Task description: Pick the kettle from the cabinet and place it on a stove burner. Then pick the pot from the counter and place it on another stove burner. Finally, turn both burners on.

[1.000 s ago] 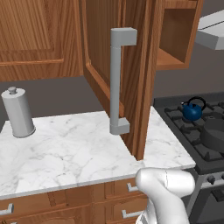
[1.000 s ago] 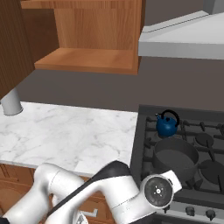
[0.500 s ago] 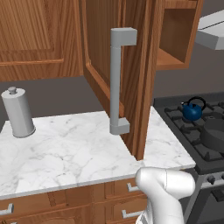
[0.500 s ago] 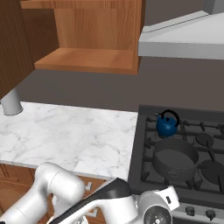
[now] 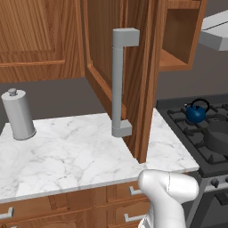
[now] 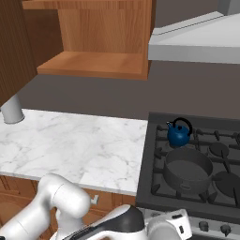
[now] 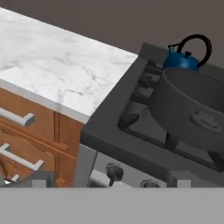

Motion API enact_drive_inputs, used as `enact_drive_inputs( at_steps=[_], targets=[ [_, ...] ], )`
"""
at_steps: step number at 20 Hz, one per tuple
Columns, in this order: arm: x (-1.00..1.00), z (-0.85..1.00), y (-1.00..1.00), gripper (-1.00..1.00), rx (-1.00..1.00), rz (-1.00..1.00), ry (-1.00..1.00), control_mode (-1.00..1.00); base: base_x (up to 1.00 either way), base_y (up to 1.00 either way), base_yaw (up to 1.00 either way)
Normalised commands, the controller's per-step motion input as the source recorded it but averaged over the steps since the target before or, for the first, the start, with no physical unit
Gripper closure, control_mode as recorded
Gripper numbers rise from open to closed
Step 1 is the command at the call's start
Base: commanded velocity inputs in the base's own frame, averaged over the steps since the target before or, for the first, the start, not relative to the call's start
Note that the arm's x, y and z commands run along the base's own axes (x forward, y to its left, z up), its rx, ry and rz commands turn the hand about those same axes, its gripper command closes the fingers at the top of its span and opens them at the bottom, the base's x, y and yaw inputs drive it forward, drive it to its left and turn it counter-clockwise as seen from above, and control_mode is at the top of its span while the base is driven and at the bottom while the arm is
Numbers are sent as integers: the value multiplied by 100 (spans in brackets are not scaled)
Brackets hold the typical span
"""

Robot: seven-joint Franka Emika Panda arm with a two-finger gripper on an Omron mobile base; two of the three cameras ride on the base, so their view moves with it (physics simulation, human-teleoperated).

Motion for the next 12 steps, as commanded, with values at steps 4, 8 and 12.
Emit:
enact_drive_inputs(
  at_steps=[4,8,12],
  targets=[
    [-8,-13,7,-100,12,0,-10,-100,0,0,0],
    [0,-20,18,-100,12,0,-2,-100,0,0,0],
    [1,-18,14,-100,13,-2,-3,-100,0,0,0]
  ],
)
